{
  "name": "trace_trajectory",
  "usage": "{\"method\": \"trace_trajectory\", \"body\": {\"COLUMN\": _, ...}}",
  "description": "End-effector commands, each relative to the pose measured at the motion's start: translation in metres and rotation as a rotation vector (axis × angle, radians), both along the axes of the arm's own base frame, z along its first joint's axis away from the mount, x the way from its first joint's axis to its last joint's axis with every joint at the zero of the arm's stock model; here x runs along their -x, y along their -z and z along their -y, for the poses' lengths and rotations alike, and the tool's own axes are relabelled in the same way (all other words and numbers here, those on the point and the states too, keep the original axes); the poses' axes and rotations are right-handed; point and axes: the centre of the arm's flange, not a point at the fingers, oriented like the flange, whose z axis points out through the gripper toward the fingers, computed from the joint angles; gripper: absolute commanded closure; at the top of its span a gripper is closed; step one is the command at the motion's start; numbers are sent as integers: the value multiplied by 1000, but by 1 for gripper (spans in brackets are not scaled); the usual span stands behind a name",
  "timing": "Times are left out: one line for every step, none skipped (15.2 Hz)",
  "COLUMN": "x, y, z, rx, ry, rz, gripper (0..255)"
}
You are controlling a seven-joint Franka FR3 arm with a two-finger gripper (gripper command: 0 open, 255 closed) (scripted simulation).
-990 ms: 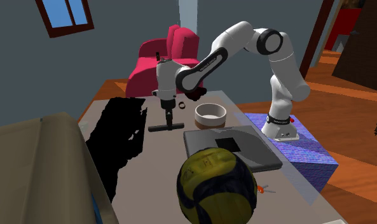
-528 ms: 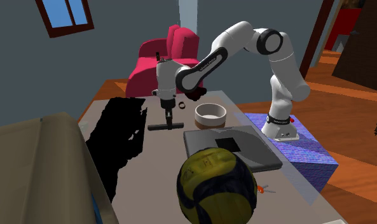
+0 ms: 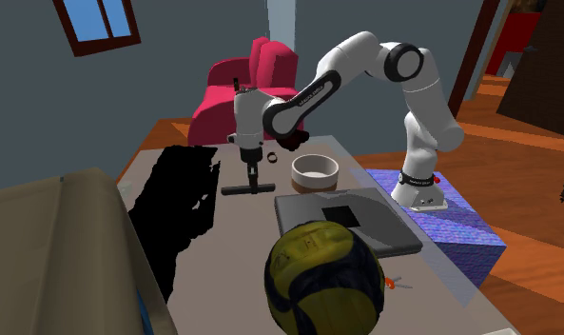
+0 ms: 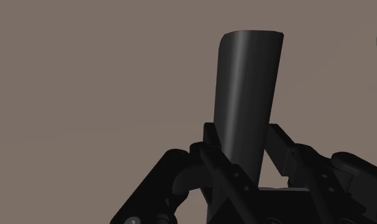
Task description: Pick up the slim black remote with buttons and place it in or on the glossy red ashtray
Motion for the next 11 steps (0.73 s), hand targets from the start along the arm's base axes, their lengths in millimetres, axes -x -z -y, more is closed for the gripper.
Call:
{"method": "trace_trajectory", "body": {"x": 0, "y": -7, "z": 0, "rx": 0, "ry": -1, "rz": -1, "gripper": 255}}
{"method": "trace_trajectory", "body": {"x": 0, "y": -12, "z": 0, "rx": 0, "ry": -1, "rz": -1, "gripper": 255}}
{"method": "trace_trajectory", "body": {"x": 0, "y": -18, "z": 0, "rx": 0, "ry": -1, "rz": -1, "gripper": 255}}
{"method": "trace_trajectory", "body": {"x": 0, "y": -23, "z": 0, "rx": 0, "ry": -1, "rz": -1, "gripper": 255}}
{"method": "trace_trajectory", "body": {"x": 0, "y": -28, "z": 0, "rx": 0, "ry": -1, "rz": -1, "gripper": 255}}
{"method": "trace_trajectory", "body": {"x": 0, "y": -34, "z": 0, "rx": 0, "ry": -1, "rz": -1, "gripper": 255}}
{"method": "trace_trajectory", "body": {"x": 0, "y": -39, "z": 0, "rx": 0, "ry": -1, "rz": -1, "gripper": 255}}
{"method": "trace_trajectory", "body": {"x": 0, "y": -44, "z": 0, "rx": 0, "ry": -1, "rz": -1, "gripper": 255}}
{"method": "trace_trajectory", "body": {"x": 0, "y": -49, "z": 0, "rx": 0, "ry": -1, "rz": -1, "gripper": 255}}
{"method": "trace_trajectory", "body": {"x": 0, "y": -55, "z": 0, "rx": 0, "ry": -1, "rz": -1, "gripper": 255}}
{"method": "trace_trajectory", "body": {"x": 0, "y": -60, "z": 0, "rx": 0, "ry": -1, "rz": -1, "gripper": 255}}
